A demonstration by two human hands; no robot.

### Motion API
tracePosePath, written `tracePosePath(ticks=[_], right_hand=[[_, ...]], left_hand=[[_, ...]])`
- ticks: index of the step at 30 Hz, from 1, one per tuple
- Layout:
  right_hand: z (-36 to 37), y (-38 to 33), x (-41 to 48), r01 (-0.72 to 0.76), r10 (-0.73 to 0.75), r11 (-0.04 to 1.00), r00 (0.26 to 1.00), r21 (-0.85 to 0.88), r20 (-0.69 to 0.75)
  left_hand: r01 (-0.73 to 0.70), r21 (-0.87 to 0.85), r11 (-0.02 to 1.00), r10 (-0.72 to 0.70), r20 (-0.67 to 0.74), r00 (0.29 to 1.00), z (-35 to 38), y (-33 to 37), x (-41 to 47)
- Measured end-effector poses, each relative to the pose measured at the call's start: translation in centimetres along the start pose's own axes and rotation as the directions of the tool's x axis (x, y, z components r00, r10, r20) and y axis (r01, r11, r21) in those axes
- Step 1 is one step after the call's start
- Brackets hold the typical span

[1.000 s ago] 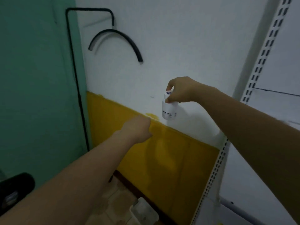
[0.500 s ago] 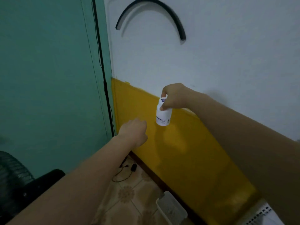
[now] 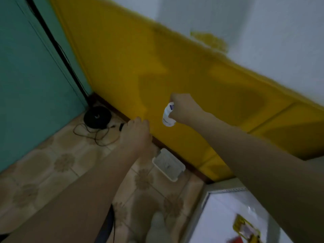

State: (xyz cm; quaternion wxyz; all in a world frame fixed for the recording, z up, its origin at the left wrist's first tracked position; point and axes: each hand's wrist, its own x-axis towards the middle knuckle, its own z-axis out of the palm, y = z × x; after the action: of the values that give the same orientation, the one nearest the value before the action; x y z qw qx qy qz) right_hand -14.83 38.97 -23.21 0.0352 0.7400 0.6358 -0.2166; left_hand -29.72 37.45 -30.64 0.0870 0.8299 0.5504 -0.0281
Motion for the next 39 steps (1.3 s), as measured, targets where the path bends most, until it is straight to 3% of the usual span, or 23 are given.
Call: tracePosePath(ticks=[6, 12, 20, 25, 32, 39], right_hand=[[13.2, 6.7, 7.6, -0.03, 0.029, 0.998, 0.999, 0.057, 0.027], [29.1, 11.7, 15.2, -0.053, 0.054, 0.999, 0.986, -0.011, 0.157], [52.2, 16.8, 26.3, -0.099, 0.104, 0.994, 0.977, -0.038, 0.187], [63.0, 18.5, 31.8, -0.134, 0.136, 0.991, 0.976, -0.028, 0.172], [70.6, 19.1, 36.2, -0.151, 0.148, 0.988, 0.983, 0.023, 0.109], [67.9, 18.8, 33.5, -0.149, 0.154, 0.988, 0.968, -0.039, 0.199]], left_hand=[[-0.003, -0.021, 1.0, 0.006, 0.137, 0.991, 12.7, 0.7, 4.1], [-0.034, 0.013, 0.999, 0.03, 0.26, 0.965, 26.9, -2.1, 8.0], [-0.052, 0.005, 0.999, 0.046, 0.389, 0.92, 48.3, -5.4, 11.2], [-0.084, -0.001, 0.996, 0.077, 0.411, 0.908, 58.8, -6.9, 12.6], [-0.129, 0.037, 0.991, 0.1, 0.435, 0.895, 66.1, -8.3, 15.2], [-0.129, 0.064, 0.989, 0.087, 0.447, 0.89, 63.7, -7.7, 15.2]])
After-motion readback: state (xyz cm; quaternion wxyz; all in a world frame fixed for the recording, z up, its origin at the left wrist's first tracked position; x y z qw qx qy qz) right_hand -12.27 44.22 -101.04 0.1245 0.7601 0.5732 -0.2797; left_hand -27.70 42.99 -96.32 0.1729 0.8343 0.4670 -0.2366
